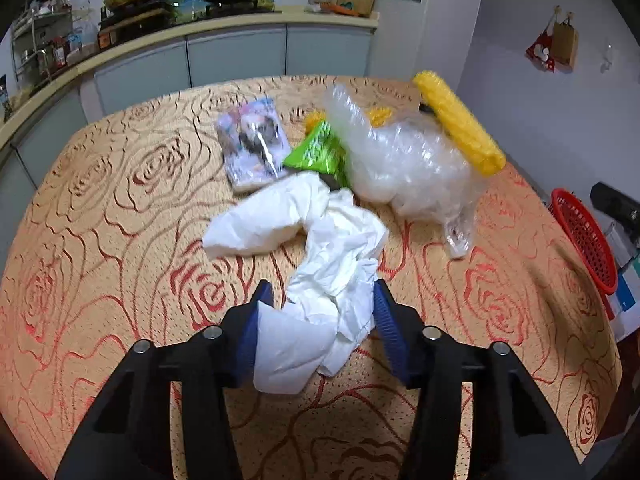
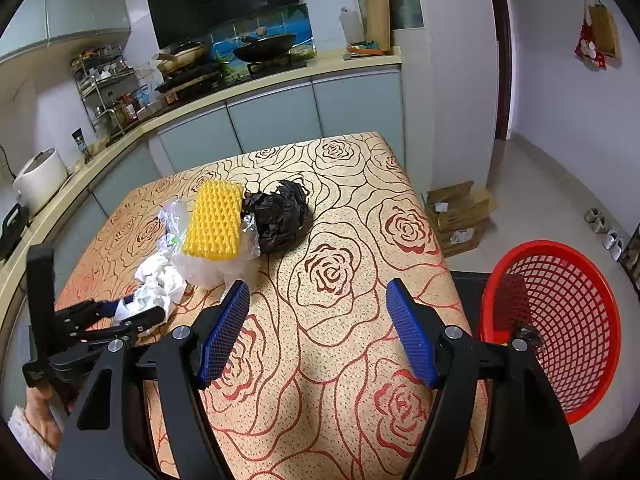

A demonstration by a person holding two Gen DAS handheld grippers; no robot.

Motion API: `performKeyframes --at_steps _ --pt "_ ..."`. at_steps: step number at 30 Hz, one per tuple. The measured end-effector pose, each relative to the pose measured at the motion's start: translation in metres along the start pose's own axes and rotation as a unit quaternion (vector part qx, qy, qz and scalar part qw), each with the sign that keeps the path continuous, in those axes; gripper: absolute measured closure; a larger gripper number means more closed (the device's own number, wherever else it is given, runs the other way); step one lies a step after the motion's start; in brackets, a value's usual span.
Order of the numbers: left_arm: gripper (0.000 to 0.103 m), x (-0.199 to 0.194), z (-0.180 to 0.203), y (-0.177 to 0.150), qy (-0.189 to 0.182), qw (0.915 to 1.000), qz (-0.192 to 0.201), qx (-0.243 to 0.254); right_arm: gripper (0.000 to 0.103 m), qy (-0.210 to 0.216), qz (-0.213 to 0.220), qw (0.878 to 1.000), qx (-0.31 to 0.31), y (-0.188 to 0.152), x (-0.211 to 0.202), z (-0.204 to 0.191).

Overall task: Collect trash
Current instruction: 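Close the right tool on the yellow foam net while the left tool lifts the tissue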

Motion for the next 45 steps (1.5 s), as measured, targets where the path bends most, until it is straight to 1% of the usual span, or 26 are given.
performKeyframes --at_steps 2,4,5,7,14,19,22,24,32,34,38,40,45 --pt "0.061 -0.001 0.0 0.0 -0.004 1.0 -0.001 0.0 0.034 0.001 0.0 1.0 -0.001 0.001 0.001 -0.002" --pt "0.076 -0.001 -0.001 0.0 0.002 1.0 0.0 0.0 0.034 0.001 -0.001 1.0 -0.001 0.002 0.001 -0.003" --pt "0.081 -0.002 -0.003 -0.001 0.0 1.0 -0.001 -0.003 0.034 0.002 0.0 1.0 -0.001 0.002 0.001 -0.003" --pt "0.084 -0.006 -0.007 -0.001 -0.002 0.9999 0.002 -0.013 0.034 0.001 0.0 1.0 -0.003 0.002 0.001 -0.005" --pt "0.084 -0.034 -0.018 -0.003 -0.005 0.9989 0.035 -0.031 0.034 0.001 0.005 1.0 -0.01 0.006 0.001 -0.013" --pt "0.084 -0.053 -0.021 0.001 0.012 0.9976 0.057 -0.038 0.034 0.004 0.014 1.0 -0.027 0.016 0.005 -0.024" --pt "0.084 -0.061 -0.027 0.004 0.034 0.9962 0.07 -0.039 0.034 0.009 0.017 0.999 -0.039 0.025 0.013 -0.034" --pt "0.084 -0.066 -0.031 0.006 0.041 0.9952 0.079 -0.041 0.035 0.02 0.017 0.999 -0.043 0.032 0.021 -0.042" --pt "0.084 -0.077 -0.041 0.01 0.048 0.9937 0.09 -0.047 0.037 0.043 0.007 0.998 -0.045 0.055 0.052 -0.062" --pt "0.084 -0.078 -0.044 0.011 0.048 0.9935 0.09 -0.049 0.041 0.045 0.004 0.998 -0.047 0.059 0.058 -0.065" --pt "0.084 -0.077 -0.049 0.014 0.048 0.9932 0.092 -0.053 0.045 0.049 -0.008 0.998 -0.05 0.061 0.07 -0.07" --pt "0.084 -0.077 -0.05 0.014 0.048 0.9931 0.093 -0.054 0.05 0.05 -0.015 0.997 -0.054 0.061 0.076 -0.072" --pt "0.084 -0.076 -0.055 0.014 0.046 0.9929 0.092 -0.059 0.06 0.049 -0.026 0.997 -0.054 0.057 0.084 -0.072"
Point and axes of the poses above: each gripper's, at about its wrist camera, not at the fingertips, and x roughly the way its jaws point, z to its right, y to its top, the point moved 3 cm from there along x, roughly the way its jaws point, and after that the axes turned 11 degrees about -x, right-handed, at the moved point
